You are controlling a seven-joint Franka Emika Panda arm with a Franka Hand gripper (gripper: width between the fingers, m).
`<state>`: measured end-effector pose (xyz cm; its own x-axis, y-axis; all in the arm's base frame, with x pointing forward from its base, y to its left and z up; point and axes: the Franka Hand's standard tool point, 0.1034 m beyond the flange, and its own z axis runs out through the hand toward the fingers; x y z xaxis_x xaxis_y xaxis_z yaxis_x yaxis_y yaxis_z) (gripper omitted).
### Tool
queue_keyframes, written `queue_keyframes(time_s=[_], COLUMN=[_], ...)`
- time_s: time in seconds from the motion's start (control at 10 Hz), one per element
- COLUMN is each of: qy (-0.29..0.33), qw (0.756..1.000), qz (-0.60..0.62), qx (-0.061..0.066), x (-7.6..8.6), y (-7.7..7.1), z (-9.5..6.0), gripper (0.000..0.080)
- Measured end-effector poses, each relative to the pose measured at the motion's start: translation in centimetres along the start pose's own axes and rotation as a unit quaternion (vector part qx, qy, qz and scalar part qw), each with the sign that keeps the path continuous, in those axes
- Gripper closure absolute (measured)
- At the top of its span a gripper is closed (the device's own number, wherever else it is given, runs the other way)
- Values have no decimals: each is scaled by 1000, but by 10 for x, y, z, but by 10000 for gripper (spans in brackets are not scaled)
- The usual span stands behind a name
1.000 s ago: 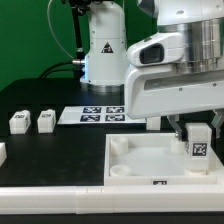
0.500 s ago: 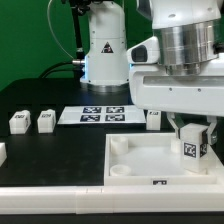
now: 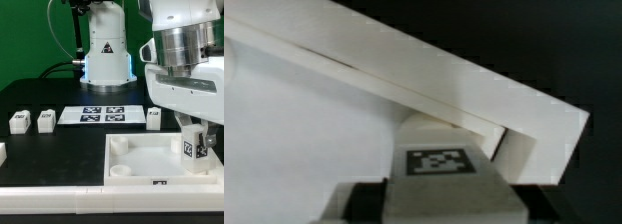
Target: Assemble one leg
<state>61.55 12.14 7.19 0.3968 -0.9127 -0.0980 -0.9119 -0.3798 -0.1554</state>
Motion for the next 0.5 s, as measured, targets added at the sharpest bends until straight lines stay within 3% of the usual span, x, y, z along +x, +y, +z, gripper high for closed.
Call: queue_keyframes(time_s=[0.2,0.3,0.5], qy=[0,-4,-3], qw=[999,993,963], qz=[-53,-122,-269], qx=[-3,-7,-11], x=[-1,-2,-2], y=[0,1,-1], z=[0,0,-1], gripper=[259,184,157])
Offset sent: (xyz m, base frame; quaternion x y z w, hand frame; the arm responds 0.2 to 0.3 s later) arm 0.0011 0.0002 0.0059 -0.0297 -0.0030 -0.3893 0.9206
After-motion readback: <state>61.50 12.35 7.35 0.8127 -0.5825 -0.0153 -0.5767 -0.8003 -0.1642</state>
